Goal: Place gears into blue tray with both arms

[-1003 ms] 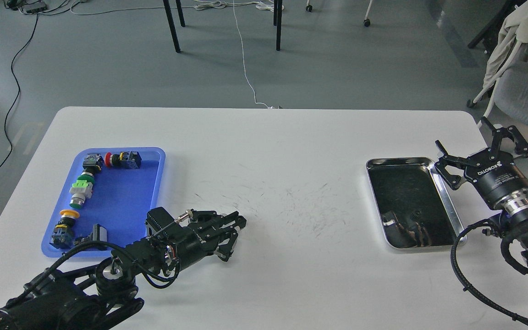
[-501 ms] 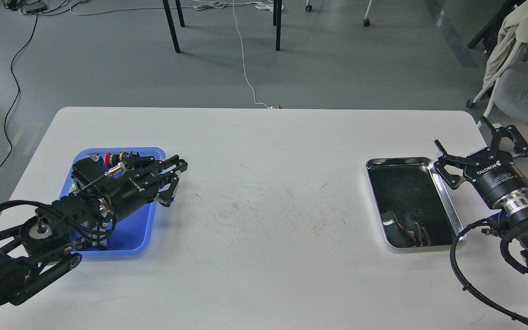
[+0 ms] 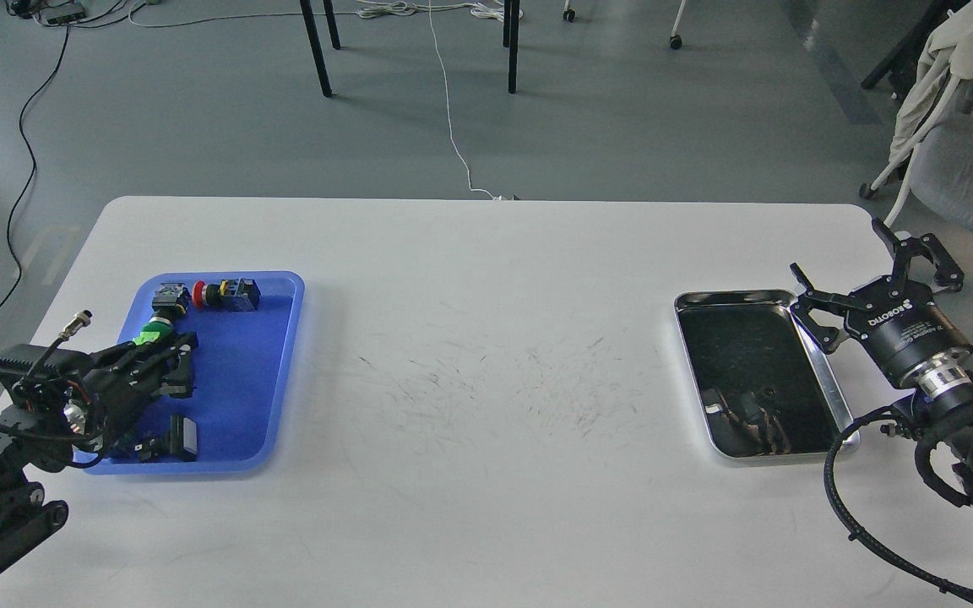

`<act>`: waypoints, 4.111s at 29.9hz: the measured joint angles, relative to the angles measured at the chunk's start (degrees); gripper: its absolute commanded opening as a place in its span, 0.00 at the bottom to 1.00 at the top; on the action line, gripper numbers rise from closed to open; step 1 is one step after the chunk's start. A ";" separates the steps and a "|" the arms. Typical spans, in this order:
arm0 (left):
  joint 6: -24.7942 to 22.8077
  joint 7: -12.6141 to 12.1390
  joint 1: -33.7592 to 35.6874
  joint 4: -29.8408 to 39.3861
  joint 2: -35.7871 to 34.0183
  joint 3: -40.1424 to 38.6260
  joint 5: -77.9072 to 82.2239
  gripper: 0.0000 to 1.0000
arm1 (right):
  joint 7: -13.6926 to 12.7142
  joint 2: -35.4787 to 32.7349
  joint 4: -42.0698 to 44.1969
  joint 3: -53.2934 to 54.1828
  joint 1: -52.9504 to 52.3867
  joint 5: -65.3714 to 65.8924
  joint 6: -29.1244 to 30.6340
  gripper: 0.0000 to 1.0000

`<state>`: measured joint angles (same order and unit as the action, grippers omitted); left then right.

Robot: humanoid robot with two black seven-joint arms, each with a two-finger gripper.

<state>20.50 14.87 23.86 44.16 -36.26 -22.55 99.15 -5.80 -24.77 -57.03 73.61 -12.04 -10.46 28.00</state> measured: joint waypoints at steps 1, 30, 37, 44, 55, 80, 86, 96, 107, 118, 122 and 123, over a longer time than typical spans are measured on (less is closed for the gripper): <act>-0.01 0.02 0.03 -0.33 0.61 -0.01 -0.01 0.09 | 0.00 0.00 0.00 -0.03 0.00 0.00 0.00 0.97; 1.37 -0.01 0.71 0.58 2.30 0.28 0.69 0.11 | 0.00 -0.01 -0.05 -0.14 0.00 0.00 0.00 0.97; 1.38 -0.02 0.51 0.08 3.26 0.37 0.78 0.24 | 0.00 -0.01 0.01 -0.12 0.00 0.00 0.00 0.97; 1.38 -0.10 0.71 -0.20 3.70 0.30 0.33 0.96 | 0.00 -0.27 0.34 -0.09 -0.74 0.00 0.00 0.97; 2.87 -0.99 5.63 11.72 -1.15 -0.35 -4.49 0.98 | -0.06 -0.02 0.14 -0.22 -0.91 0.00 0.00 0.97; -18.48 -9.19 18.68 3.48 21.18 -26.33 -66.74 0.98 | -2.61 -16.15 -30.60 -19.58 -16.55 45.78 -2.89 0.97; -31.85 -7.14 18.63 -4.22 19.55 -27.38 -74.31 0.98 | -2.64 -29.03 -38.45 -36.23 -24.38 60.29 -2.29 0.97; -34.55 -3.74 18.45 -5.56 18.43 -27.32 -75.24 0.98 | -2.53 -41.45 -39.83 -43.20 -28.82 70.72 -0.01 0.99; -33.85 -2.77 18.46 -6.78 17.26 -26.28 -74.54 0.98 | -2.54 -36.97 -31.59 -48.69 -28.32 77.75 0.00 0.99; -33.68 -2.47 17.98 -6.81 17.66 -26.22 -74.53 0.98 | -2.11 -28.79 -21.38 -52.46 -28.51 83.58 0.01 0.94; -33.29 -2.44 17.66 -6.81 17.70 -26.22 -74.53 0.98 | -2.03 -27.40 -19.77 -53.40 -28.40 83.66 0.00 0.93; -33.20 -2.42 17.62 -6.81 17.70 -26.22 -74.53 0.98 | -2.02 -26.99 -19.33 -53.73 -28.35 83.67 0.00 0.93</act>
<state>-12.70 12.45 41.48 37.35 -18.55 -48.77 24.61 -7.82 -51.77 -76.37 19.88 -40.39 73.21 28.00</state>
